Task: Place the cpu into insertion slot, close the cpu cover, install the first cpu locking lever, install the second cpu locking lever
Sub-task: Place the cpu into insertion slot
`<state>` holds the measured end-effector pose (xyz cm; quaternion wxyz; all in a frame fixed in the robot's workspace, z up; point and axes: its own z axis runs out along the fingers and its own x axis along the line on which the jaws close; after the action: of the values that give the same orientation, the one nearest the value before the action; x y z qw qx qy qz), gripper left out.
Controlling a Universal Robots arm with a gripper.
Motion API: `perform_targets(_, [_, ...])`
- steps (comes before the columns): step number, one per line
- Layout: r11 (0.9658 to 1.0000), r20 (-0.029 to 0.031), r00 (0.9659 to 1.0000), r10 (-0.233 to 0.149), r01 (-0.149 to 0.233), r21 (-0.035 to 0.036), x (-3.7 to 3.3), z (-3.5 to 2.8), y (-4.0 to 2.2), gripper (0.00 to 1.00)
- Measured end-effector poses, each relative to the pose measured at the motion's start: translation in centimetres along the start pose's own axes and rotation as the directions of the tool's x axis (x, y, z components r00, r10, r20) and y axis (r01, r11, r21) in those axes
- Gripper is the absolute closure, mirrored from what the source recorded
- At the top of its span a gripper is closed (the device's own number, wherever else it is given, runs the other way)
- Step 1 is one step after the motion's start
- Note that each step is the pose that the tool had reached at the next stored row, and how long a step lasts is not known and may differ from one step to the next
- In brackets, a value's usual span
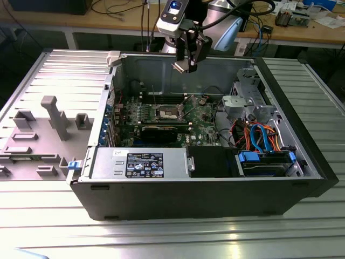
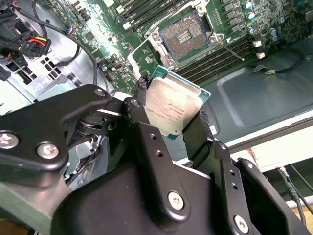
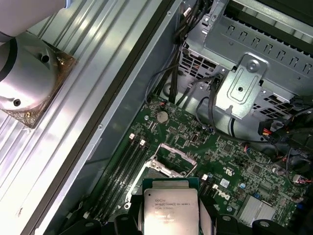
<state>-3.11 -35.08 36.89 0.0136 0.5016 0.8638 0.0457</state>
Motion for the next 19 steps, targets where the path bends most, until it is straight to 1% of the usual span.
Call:
perform_targets(13, [1.0,0.0003,1.0,0.003,-0.003,0.0,0.01,0.0,-0.01,0.45])
perform_targets(19, [0.999,0.004,0.999,0.044,-0.044,-0.0011,0.03,0.07,-0.05,0.45])
